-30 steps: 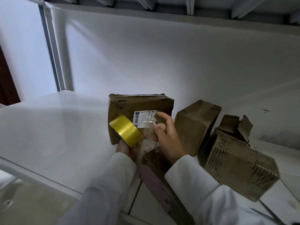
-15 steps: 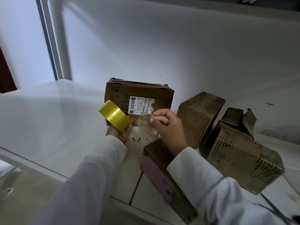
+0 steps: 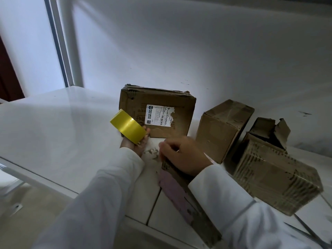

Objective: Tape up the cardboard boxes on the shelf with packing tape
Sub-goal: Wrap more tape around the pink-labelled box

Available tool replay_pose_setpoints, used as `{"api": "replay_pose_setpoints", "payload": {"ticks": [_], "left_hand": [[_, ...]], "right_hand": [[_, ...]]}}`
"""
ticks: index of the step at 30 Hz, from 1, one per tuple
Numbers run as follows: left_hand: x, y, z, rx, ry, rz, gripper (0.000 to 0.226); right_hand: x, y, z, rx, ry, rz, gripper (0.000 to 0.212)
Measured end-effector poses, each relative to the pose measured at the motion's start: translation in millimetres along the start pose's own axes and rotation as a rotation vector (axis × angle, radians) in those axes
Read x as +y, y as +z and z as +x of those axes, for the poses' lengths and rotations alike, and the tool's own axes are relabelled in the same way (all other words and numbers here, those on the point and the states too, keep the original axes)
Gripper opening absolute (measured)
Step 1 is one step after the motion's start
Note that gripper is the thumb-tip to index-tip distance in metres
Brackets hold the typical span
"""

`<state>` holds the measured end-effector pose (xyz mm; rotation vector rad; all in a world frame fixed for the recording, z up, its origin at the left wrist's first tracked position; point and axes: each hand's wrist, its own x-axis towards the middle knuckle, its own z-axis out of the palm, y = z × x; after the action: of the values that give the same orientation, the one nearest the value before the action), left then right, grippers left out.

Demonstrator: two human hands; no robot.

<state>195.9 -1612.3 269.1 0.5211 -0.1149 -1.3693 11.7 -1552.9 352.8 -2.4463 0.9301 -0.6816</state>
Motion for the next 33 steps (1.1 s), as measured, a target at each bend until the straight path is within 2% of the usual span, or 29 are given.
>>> {"api": "replay_pose_setpoints", "payload": {"ticks": [3,7,11,14,18,20,22,24,26,28,31,33], "left_hand": [[-0.1,-0.1,-0.4,-0.011,0.007,0.007,0.037],[-1.0,1.7,-1.0,0.0,0.031,0.036,0.04],[1.4,-2.3,2.8,-0.012,-0.015,0.056,0.066],[5.4,-6.5,4.7,-0.036,-0.079,0.153,0.069],[5.3,-4.7,4.1,-0.009,-0.058,0.13,0.073],[2.1,-1.1,1.4,0.056,0.003,0.112,0.063],[0.5,3.1,-0.4,0.109,0.043,0.097,0.042],[0.8,7.5,-4.7,0.15,0.06,0.152,0.031],[3.4,13.1,-7.3,0.144,0.093,0.26,0.025],[9.5,22.5,-11.4,0.114,0.153,0.387,0.033],[13.4,46.1,-20.8,0.099,0.276,0.723,0.051],[12.2,72.1,-45.2,0.086,0.365,0.952,0.051]], "right_hand": [[-7.5,4.0,0.0,-0.163,0.028,-0.253,0.043],[-15.7,4.7,1.9,-0.213,0.065,-0.433,0.051],[-21.0,4.7,9.1,-0.368,0.114,-0.582,0.054],[-23.3,4.8,15.1,-0.469,0.144,-0.643,0.054],[-22.4,5.2,22.1,-0.527,0.161,-0.659,0.053],[-19.7,6.3,19.1,-0.478,0.152,-0.648,0.055],[-12.5,8.3,13.5,-0.354,0.143,-0.519,0.057],[-7.2,9.3,9.3,-0.204,0.176,-0.221,0.051],[-1.5,9.1,11.4,-0.039,0.243,0.201,0.043],[1.9,6.5,15.1,0.135,0.288,0.477,0.043],[3.2,5.2,12.4,0.256,0.246,0.561,0.046],[1.0,3.7,8.9,0.281,0.201,0.582,0.047]]}}
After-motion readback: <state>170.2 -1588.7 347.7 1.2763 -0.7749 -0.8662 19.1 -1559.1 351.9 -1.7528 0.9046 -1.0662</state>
